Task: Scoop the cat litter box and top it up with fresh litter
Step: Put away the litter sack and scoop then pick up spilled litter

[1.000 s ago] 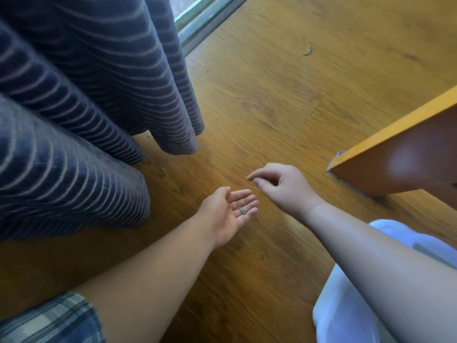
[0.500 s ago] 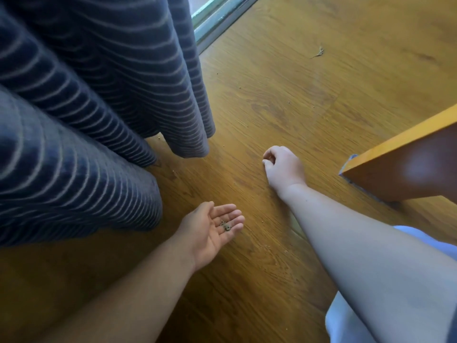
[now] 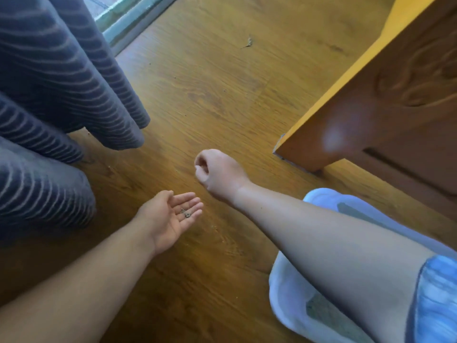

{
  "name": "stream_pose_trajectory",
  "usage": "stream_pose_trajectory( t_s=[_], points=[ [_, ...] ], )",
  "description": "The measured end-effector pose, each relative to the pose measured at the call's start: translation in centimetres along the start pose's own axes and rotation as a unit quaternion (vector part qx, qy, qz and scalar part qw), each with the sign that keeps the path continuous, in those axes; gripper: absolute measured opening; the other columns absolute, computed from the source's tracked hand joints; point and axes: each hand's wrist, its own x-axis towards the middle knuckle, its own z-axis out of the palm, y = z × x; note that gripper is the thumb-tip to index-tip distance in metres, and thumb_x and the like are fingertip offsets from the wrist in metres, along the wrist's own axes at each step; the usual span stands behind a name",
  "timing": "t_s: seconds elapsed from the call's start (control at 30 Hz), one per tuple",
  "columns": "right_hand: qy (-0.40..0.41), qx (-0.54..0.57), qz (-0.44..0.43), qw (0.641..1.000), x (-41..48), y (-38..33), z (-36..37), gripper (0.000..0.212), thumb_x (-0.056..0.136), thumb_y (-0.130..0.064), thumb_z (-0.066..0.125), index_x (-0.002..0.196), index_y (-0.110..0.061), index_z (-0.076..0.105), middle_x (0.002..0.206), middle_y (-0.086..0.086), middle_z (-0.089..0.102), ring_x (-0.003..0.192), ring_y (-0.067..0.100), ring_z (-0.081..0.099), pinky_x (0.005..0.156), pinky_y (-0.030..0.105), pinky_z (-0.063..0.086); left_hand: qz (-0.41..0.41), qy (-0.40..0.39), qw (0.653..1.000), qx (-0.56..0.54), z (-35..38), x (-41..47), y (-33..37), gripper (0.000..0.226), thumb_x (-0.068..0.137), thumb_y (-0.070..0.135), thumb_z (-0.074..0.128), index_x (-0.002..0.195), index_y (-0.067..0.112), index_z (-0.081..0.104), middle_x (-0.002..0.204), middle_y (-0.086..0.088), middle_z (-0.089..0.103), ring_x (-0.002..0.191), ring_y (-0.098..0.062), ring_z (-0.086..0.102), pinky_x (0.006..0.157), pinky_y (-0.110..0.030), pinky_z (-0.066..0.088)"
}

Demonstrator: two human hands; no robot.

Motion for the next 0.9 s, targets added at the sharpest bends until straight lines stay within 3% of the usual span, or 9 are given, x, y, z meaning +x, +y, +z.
stream_pose_trajectory(
  t_s=[0.1, 0.2, 0.3, 0.53, 0.67, 0.77, 0.9],
  points=[
    [-0.018, 0.006, -0.019, 1.000, -4.6, 0.4, -1.7, 0.005, 0.092, -0.027, 0.055, 0.092, -0.027, 0.060, 0.100, -0.003, 0.064, 0.094, 0.022, 0.060, 0.081, 0.038, 0.051, 0.005, -0.021, 1.000, 0.014, 2.7, 0.4, -1.8, 0.041, 0.106, 0.025, 0.030, 0.114, -0.003, 0.058, 0.102, -0.021, 0.069, 0.093, -0.029, 0.068, 0.067, -0.037, 0.059],
    [-0.044, -0.041, -0.017, 0.998, -8.3, 1.7, -2.9, 0.012, 0.094, -0.029, 0.052, 0.097, -0.025, 0.062, 0.104, -0.003, 0.063, 0.098, 0.023, 0.060, 0.080, 0.038, 0.050, 0.002, -0.056, 0.998, 0.029, 5.3, 0.4, -3.6, 0.035, 0.105, 0.023, 0.033, 0.096, 0.001, 0.057, 0.078, -0.017, 0.069, 0.072, -0.026, 0.070, 0.055, -0.033, 0.060],
    [-0.047, -0.077, 0.002, 0.996, -10.7, 3.1, -4.0, 0.020, 0.095, -0.027, 0.048, 0.105, -0.023, 0.066, 0.110, 0.000, 0.063, 0.102, 0.026, 0.061, 0.081, 0.039, 0.051, -0.024, -0.097, 0.993, 0.064, 6.9, 0.3, -5.2, 0.034, 0.104, 0.025, 0.033, 0.091, 0.003, 0.055, 0.073, -0.015, 0.065, 0.060, -0.024, 0.069, 0.052, -0.030, 0.057],
    [-0.015, -0.051, 0.044, 0.998, -13.6, 5.0, -5.4, 0.018, 0.094, -0.025, 0.049, 0.095, -0.027, 0.067, 0.098, -0.006, 0.057, 0.097, 0.020, 0.058, 0.077, 0.040, 0.051, -0.039, -0.127, 0.982, 0.132, 9.2, 0.4, -7.3, 0.022, 0.099, 0.015, 0.036, 0.090, 0.006, 0.054, 0.076, -0.013, 0.063, 0.061, -0.022, 0.066, 0.052, -0.030, 0.056],
    [0.010, -0.068, 0.064, 0.996, -13.8, 4.8, -6.6, 0.021, 0.094, -0.024, 0.046, 0.095, -0.022, 0.067, 0.100, 0.000, 0.060, 0.103, 0.024, 0.055, 0.084, 0.041, 0.049, -0.039, -0.078, 0.989, 0.122, 9.7, -0.6, -7.7, 0.036, 0.102, 0.019, 0.031, 0.095, 0.000, 0.059, 0.070, -0.013, 0.066, 0.057, -0.021, 0.069, 0.054, -0.029, 0.058],
    [0.031, -0.072, 0.084, 0.993, -15.2, 3.7, -6.6, 0.023, 0.093, -0.022, 0.044, 0.099, -0.020, 0.066, 0.104, 0.003, 0.063, 0.105, 0.027, 0.054, 0.091, 0.044, 0.047, -0.047, -0.041, 0.992, 0.106, 8.6, -2.9, -7.5, 0.039, 0.102, 0.019, 0.029, 0.110, -0.003, 0.060, 0.088, -0.015, 0.068, 0.072, -0.023, 0.072, 0.059, -0.031, 0.060],
    [0.054, -0.050, 0.119, 0.990, -18.3, 0.9, -7.2, 0.030, 0.091, -0.021, 0.044, 0.112, -0.020, 0.065, 0.113, 0.003, 0.064, 0.111, 0.029, 0.053, 0.096, 0.048, 0.046, -0.026, 0.020, 0.999, 0.026, 6.5, -8.3, -6.7, 0.039, 0.104, 0.018, 0.028, 0.104, -0.002, 0.062, 0.102, -0.016, 0.066, 0.090, -0.026, 0.068, 0.066, -0.032, 0.062]
  ],
)
